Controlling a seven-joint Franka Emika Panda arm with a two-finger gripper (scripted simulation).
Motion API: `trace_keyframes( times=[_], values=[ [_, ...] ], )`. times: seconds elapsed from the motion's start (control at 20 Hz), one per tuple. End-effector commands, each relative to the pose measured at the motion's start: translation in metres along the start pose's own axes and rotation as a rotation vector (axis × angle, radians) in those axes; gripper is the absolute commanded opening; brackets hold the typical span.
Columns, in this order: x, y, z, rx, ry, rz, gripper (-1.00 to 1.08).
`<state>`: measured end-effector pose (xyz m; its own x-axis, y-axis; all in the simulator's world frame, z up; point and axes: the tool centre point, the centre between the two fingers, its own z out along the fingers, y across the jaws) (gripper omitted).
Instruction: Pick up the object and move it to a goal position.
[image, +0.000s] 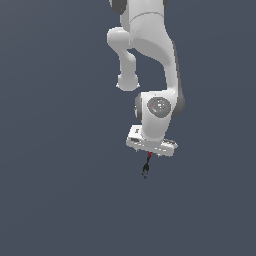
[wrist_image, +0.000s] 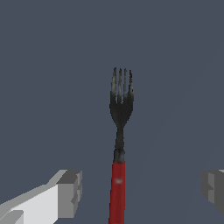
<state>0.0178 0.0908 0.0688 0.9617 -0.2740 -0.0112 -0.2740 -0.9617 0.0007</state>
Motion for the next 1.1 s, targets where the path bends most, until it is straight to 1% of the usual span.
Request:
trace_keyframes(
  times=[0.0, 0.25, 0.55, 1.05],
  values=[
    [0.0, -0.005, 0.006, 0.0, 0.006, 0.023, 1.0],
    [0.0, -0.011, 0.012, 0.001, 0.011, 0.045, 1.0],
    [0.0, -0.011, 0.015, 0.001, 0.01, 0.043, 1.0],
    [-0.001, -0.01, 0.057, 0.001, 0.011, 0.046, 1.0]
  ],
)
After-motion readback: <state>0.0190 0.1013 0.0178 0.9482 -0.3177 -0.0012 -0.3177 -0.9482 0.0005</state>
